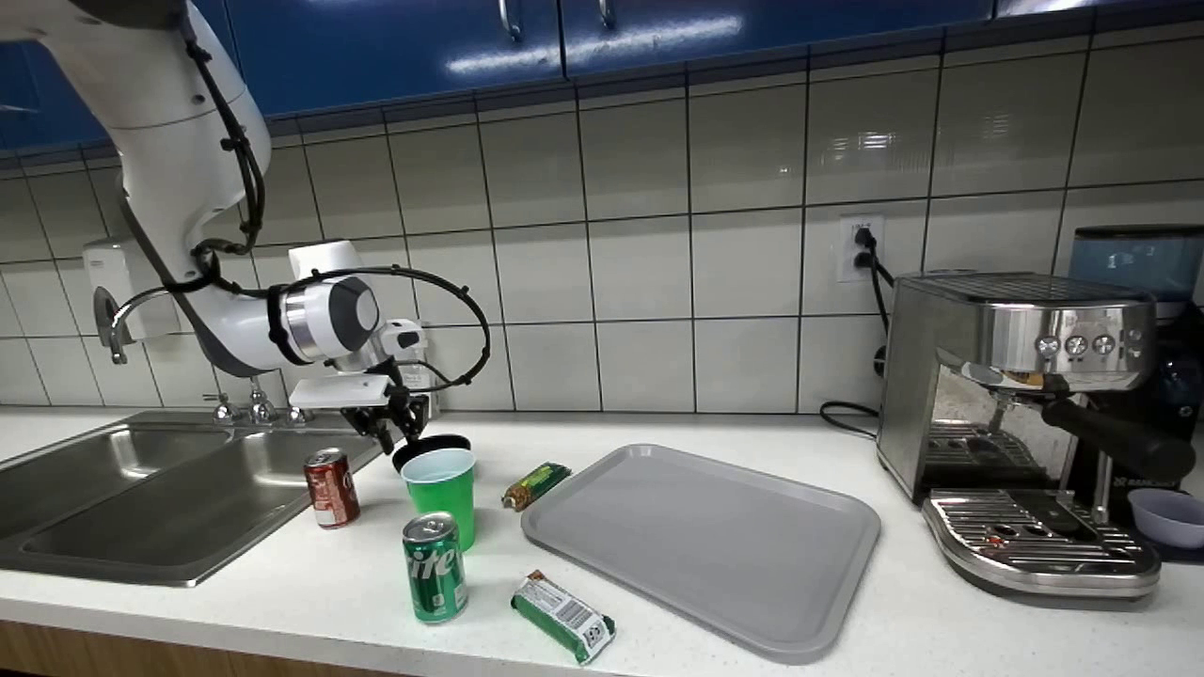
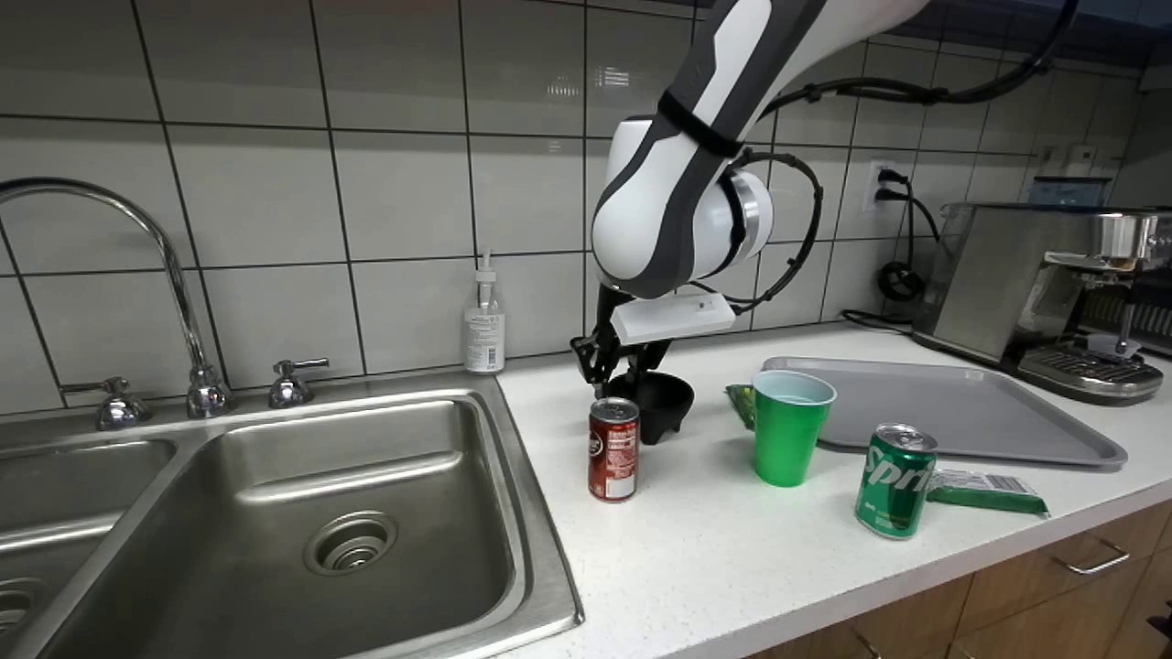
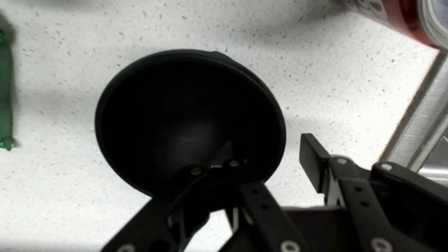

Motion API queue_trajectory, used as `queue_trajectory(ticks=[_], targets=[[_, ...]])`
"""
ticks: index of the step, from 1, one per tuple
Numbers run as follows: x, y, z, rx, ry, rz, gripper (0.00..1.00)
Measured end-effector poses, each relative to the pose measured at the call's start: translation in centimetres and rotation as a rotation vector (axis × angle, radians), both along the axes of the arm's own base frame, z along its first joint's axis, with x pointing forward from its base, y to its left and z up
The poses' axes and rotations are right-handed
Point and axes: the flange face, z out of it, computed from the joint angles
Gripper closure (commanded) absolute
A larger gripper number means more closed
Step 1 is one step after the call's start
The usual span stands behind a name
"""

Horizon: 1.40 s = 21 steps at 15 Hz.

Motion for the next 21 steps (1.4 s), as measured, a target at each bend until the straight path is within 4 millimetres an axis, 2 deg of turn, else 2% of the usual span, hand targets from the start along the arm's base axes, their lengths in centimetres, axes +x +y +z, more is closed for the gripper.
queue_trajectory(ticks=[3, 4, 9, 14, 21], targets=[[0.1, -0.1, 0.2, 0.001, -0.007, -0.002, 0.01], [0.2, -0.2, 0.3, 0.001, -0.011, -0.003, 0.0], [1.0, -1.7, 2.3, -0.007, -0.045, -0.023, 0.0], [1.9, -4.7, 5.3, -0.029, -0.095, -0.063, 0.0], [1.4, -8.4, 8.0, -0.058, -0.127, -0.122, 0.0]])
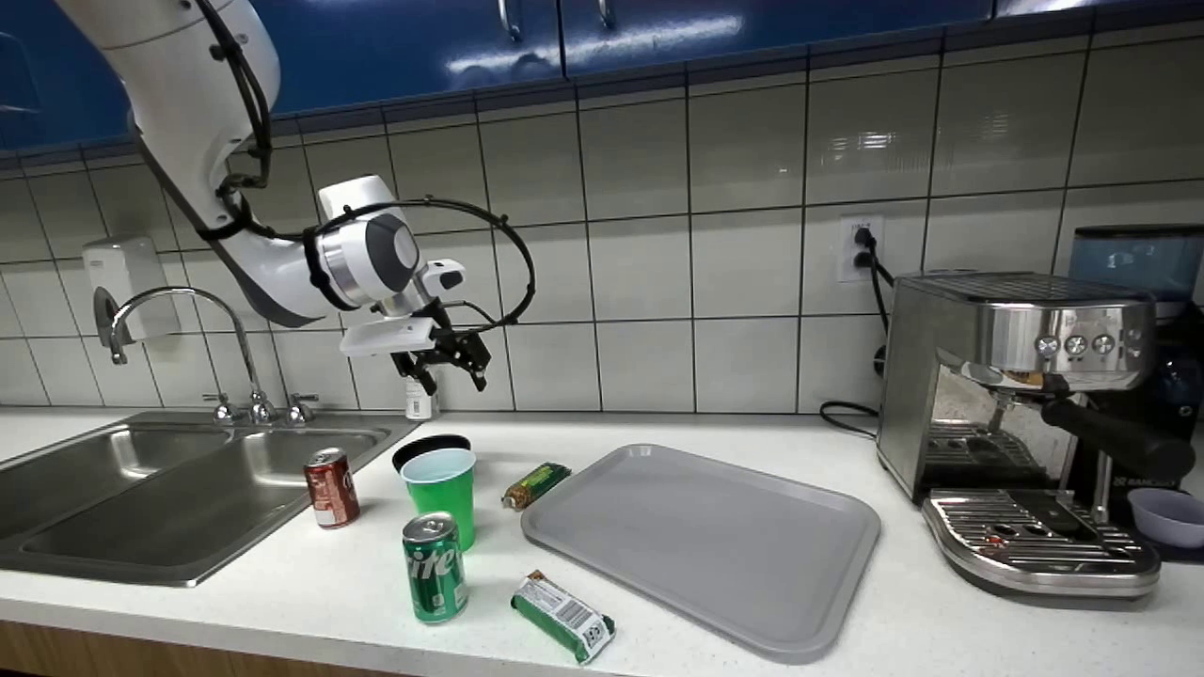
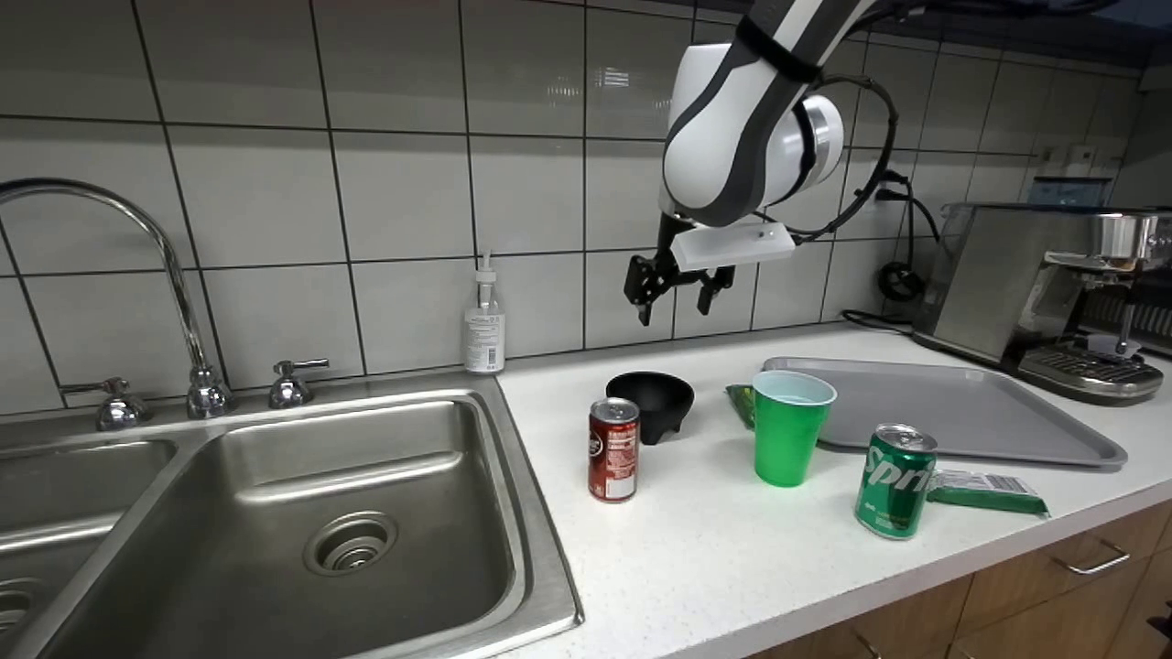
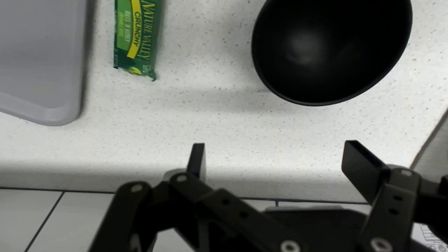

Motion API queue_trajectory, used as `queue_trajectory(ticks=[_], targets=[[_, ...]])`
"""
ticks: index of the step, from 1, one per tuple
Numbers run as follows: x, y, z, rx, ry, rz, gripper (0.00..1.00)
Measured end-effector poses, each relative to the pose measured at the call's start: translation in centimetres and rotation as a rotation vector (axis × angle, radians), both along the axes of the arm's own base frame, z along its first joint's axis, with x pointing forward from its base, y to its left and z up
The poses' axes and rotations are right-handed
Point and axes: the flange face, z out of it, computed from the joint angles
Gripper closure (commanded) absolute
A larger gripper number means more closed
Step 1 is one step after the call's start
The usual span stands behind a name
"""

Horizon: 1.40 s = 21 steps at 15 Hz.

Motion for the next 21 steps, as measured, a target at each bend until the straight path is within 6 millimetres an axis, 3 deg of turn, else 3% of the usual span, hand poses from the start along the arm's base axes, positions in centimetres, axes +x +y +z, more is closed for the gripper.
queue_trajectory(ticks=[10, 21], targets=[[-1.5, -4.8, 1.1, 0.002, 0.007, -0.084, 0.0], [-4.9, -6.2, 3.3, 0.018, 0.053, -0.117, 0.0]])
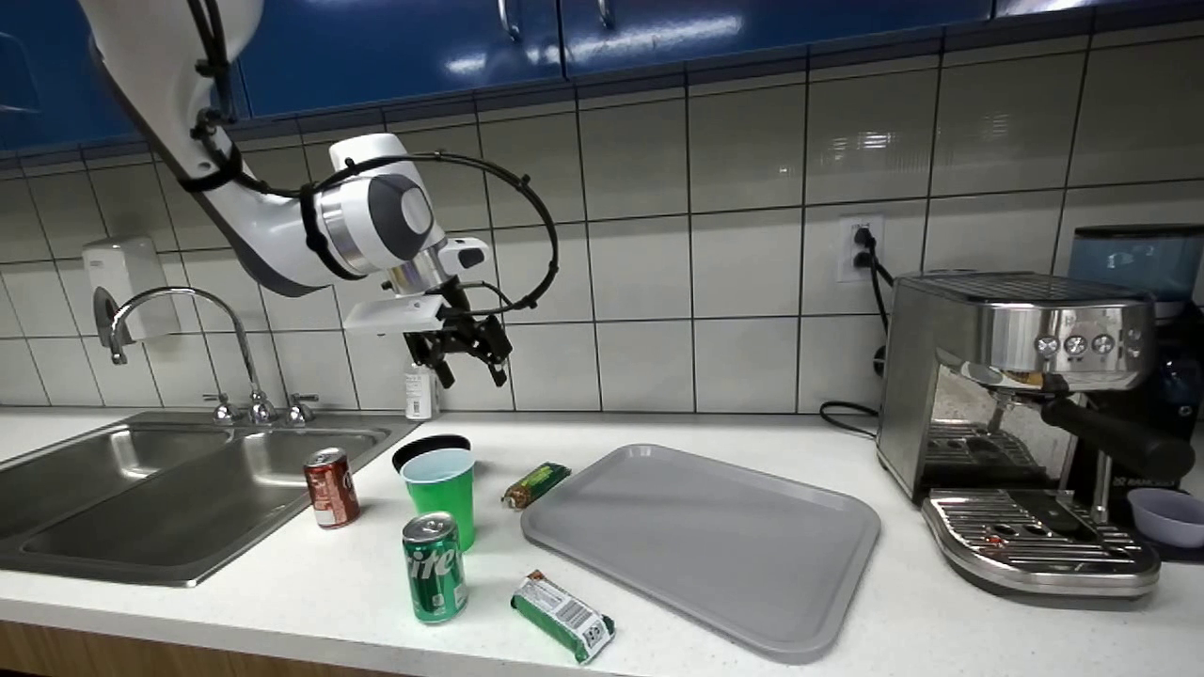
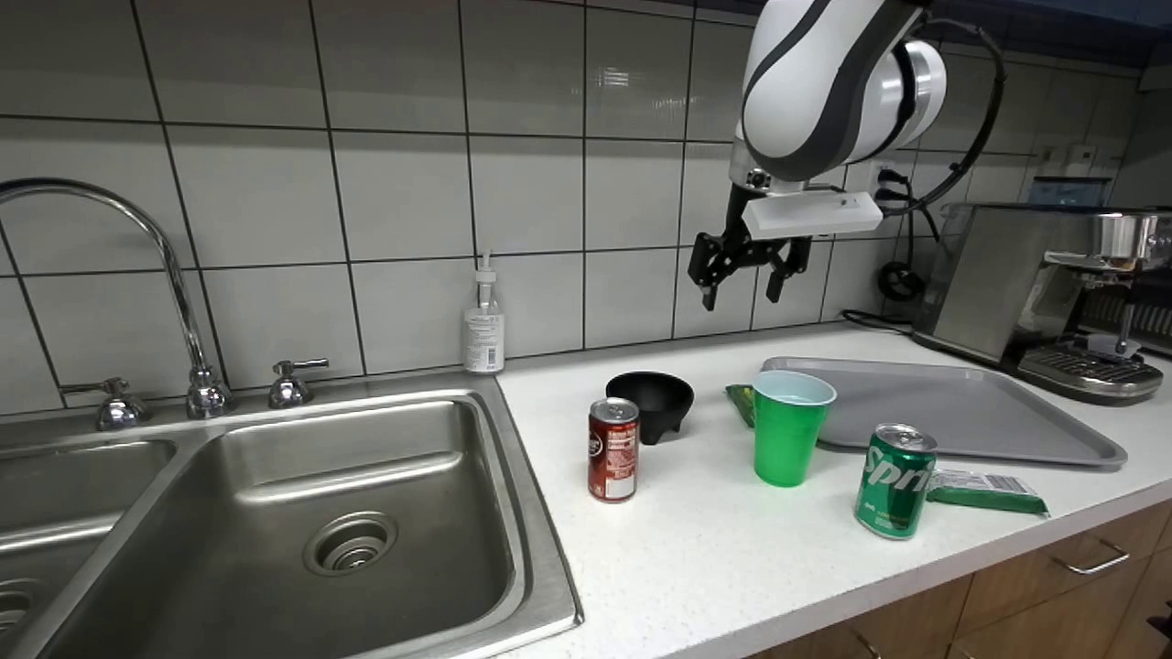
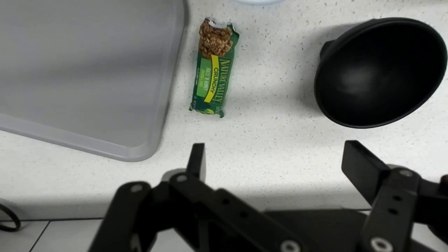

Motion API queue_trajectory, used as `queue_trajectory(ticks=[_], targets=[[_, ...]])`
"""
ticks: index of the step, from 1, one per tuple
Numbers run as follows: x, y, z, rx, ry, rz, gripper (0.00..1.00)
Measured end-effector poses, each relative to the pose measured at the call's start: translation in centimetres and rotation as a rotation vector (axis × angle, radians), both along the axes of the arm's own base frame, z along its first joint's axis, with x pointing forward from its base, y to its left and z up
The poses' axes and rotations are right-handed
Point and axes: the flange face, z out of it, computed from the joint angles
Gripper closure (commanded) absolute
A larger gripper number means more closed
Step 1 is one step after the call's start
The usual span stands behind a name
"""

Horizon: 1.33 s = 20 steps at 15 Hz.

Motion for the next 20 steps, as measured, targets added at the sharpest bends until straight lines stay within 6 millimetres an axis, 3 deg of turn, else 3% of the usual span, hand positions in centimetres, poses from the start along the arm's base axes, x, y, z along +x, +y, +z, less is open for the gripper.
queue_trajectory(ticks=[7, 20], targets=[[-3.0, 0.6, 0.7, 0.074, 0.113, -0.027, 0.0], [-3.4, 0.6, 0.6, 0.083, 0.123, -0.029, 0.0]])
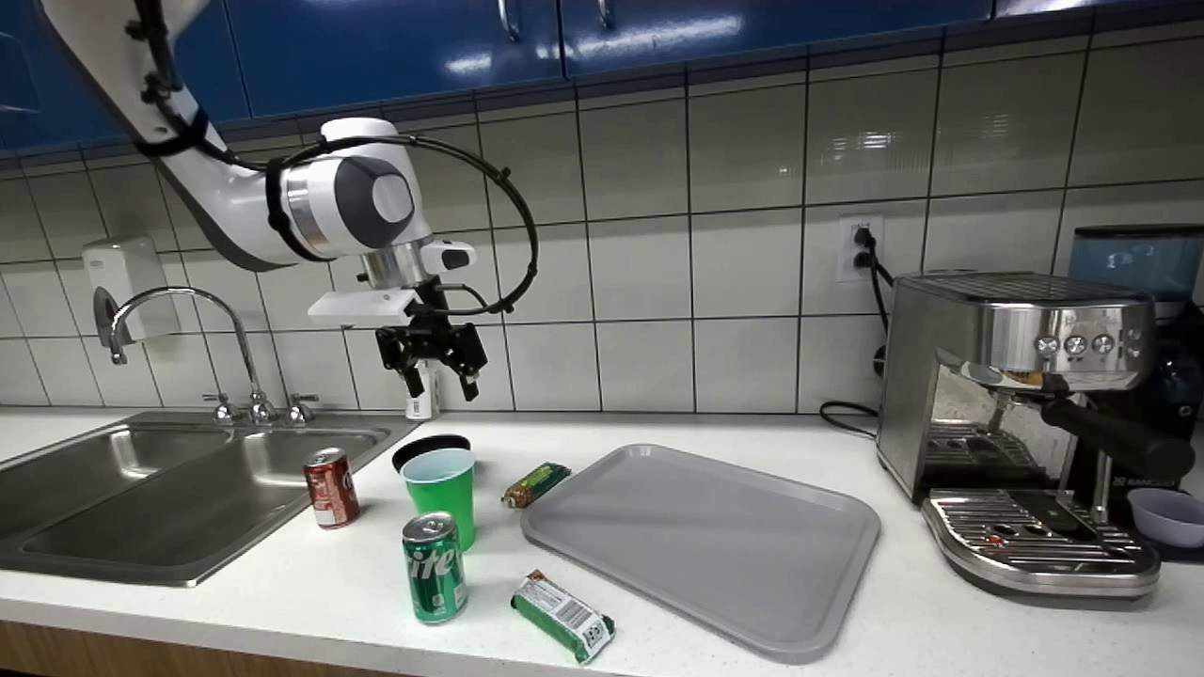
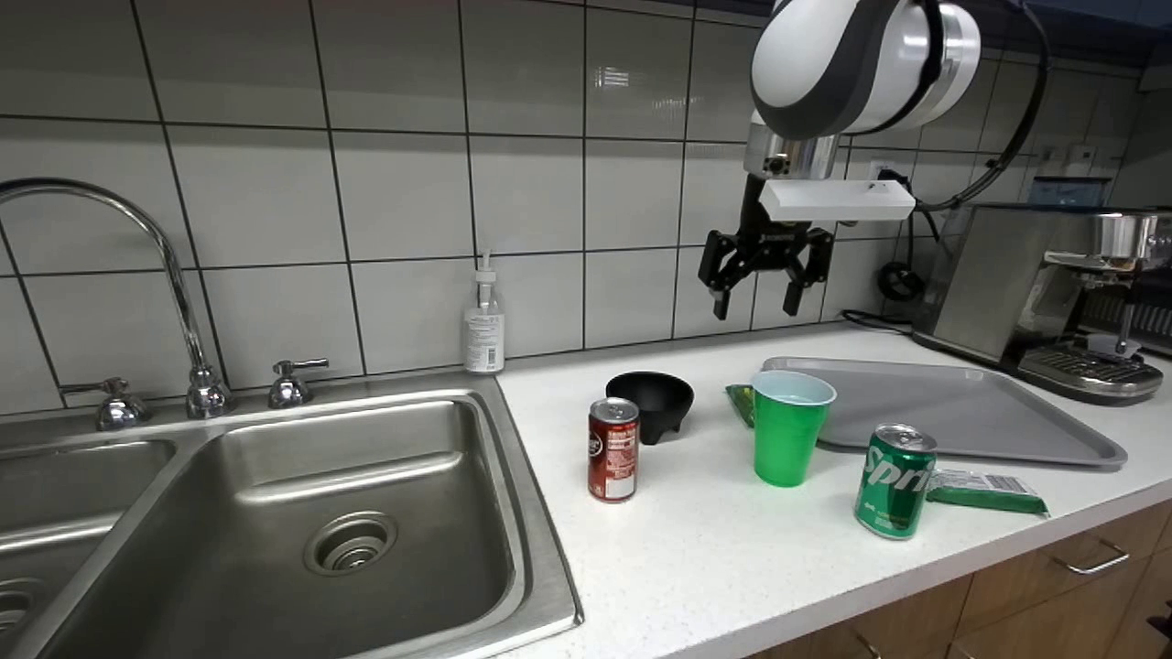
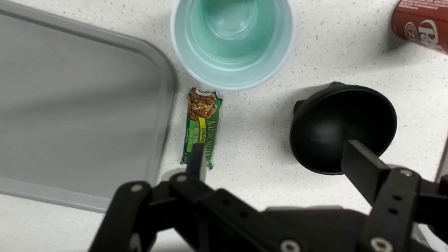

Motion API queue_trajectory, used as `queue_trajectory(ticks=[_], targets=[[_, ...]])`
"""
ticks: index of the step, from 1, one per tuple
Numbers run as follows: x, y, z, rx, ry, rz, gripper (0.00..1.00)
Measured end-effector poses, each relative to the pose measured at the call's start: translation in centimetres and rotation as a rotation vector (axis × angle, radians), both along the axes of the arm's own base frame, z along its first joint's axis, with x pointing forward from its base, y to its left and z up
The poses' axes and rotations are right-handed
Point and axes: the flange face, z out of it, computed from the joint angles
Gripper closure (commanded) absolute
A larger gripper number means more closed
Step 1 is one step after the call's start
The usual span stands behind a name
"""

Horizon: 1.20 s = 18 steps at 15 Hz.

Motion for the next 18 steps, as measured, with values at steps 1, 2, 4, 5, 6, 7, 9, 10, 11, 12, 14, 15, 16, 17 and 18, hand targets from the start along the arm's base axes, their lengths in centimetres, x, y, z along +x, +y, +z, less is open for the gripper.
queue_trajectory(ticks=[1, 2, 4, 5, 6, 7, 9, 10, 11, 12, 14, 15, 16, 17, 18], targets=[[0.0, 0.1, 0.0, 0.004, 0.0, -0.002, 0.0], [0.0, 0.2, 0.0, 0.009, 0.0, -0.005, 0.0], [0.0, 0.3, 0.0, 0.018, 0.001, -0.01, 0.0], [0.0, 0.4, 0.0, 0.02, 0.002, -0.01, 0.0], [0.0, 0.5, 0.0, 0.022, 0.002, -0.01, 0.0], [-0.1, 0.7, 0.0, 0.025, 0.003, -0.009, 0.0], [-0.2, 1.0, -0.1, 0.025, 0.009, -0.003, 0.0], [-0.3, 1.2, -0.3, 0.024, 0.015, 0.001, 0.0], [-0.5, 1.3, -0.4, 0.024, 0.021, 0.004, 0.0], [-0.6, 1.4, -0.7, 0.023, 0.03, 0.006, 0.0], [-1.0, 1.6, -1.1, 0.022, 0.05, 0.01, 0.0], [-1.2, 1.7, -1.3, 0.02, 0.06, 0.011, 0.0], [-1.5, 1.7, -1.6, 0.02, 0.069, 0.011, 0.0], [-1.7, 1.7, -1.8, 0.019, 0.077, 0.012, 0.0], [-1.9, 1.7, -2.1, 0.018, 0.085, 0.012, 0.0]])
